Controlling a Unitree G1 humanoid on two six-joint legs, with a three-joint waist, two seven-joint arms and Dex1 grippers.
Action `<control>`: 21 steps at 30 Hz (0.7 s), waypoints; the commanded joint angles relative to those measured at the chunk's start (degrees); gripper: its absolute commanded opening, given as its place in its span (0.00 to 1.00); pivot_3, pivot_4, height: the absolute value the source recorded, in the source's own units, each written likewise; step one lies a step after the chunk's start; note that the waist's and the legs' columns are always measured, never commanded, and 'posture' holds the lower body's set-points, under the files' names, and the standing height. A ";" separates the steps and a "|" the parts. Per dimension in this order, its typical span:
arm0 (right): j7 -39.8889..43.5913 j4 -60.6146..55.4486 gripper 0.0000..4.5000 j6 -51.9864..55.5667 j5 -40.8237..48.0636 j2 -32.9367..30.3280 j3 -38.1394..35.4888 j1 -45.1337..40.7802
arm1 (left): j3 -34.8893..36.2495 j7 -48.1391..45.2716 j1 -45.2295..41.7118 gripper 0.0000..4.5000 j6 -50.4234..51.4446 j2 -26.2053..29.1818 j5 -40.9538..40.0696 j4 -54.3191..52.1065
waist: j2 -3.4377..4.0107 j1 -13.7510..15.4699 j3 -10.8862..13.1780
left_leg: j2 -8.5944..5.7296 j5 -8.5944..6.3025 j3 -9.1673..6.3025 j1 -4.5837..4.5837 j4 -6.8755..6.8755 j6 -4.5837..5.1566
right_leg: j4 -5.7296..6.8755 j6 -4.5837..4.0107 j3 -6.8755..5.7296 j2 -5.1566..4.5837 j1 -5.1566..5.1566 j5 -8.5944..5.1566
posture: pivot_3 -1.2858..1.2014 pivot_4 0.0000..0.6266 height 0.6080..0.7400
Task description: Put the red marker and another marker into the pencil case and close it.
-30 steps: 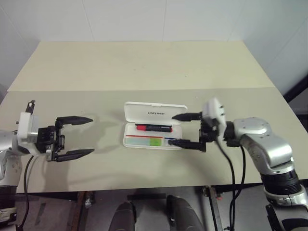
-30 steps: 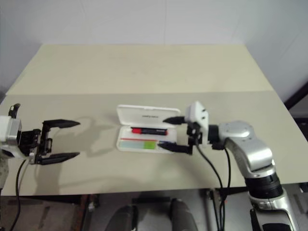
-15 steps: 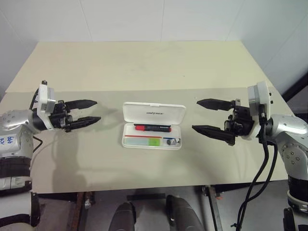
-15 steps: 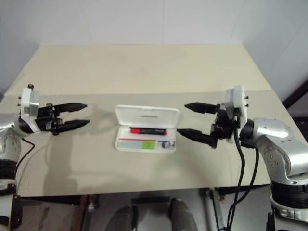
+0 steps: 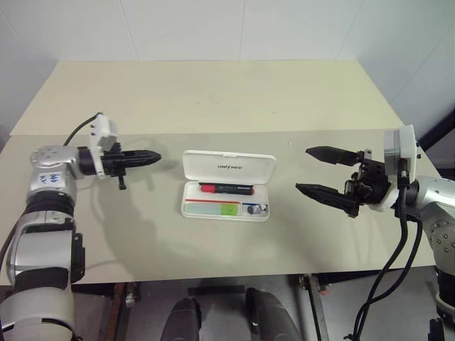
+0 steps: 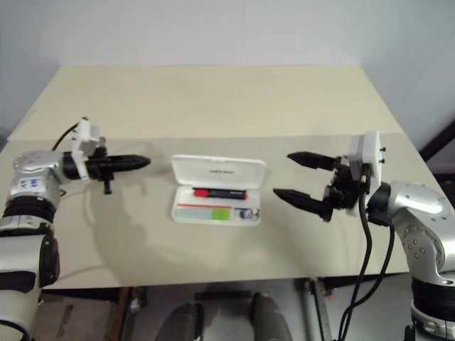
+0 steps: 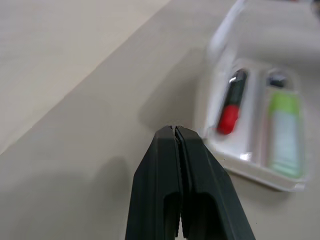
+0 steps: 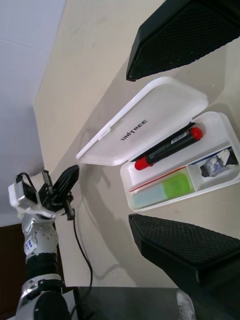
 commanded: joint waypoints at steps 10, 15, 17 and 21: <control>-0.71 -1.11 1.00 1.40 8.65 -3.47 -11.78 4.28 | -2.57 17.40 -8.06 0.01 -7.89 -7.03 12.43 8.64 | -0.02 0.06 0.01 | -0.03 0.00 0.00 -0.10 0.02 0.00 | -0.08 0.14 0.03 -0.01 -0.01 0.06 | 0.52 0.24 1.00; -0.28 -0.99 1.00 2.73 12.26 -5.06 -15.41 5.37 | -2.27 15.76 -9.97 0.01 -9.70 -8.82 13.41 8.40 | -0.02 0.02 0.01 | -0.04 0.00 0.00 -0.11 0.03 0.00 | -0.07 0.17 0.03 -0.01 -0.01 0.07 | 0.52 0.24 1.00; 0.05 -1.05 1.00 2.83 13.14 -5.76 -16.02 5.45 | -1.96 15.22 -10.81 0.01 -10.32 -9.56 13.29 8.23 | -0.02 0.02 0.01 | -0.04 0.00 0.00 -0.10 0.03 0.00 | -0.07 0.17 0.03 -0.01 -0.01 0.07 | 0.52 0.24 1.00; 2.63 -0.21 1.00 2.30 12.26 -8.30 -15.47 6.10 | -2.01 12.00 -11.74 0.01 -11.88 -10.73 13.17 7.66 | -0.02 -0.03 0.01 | -0.07 0.00 0.01 -0.11 0.04 0.00 | -0.07 0.17 0.07 -0.02 -0.01 0.07 | 0.52 0.24 1.00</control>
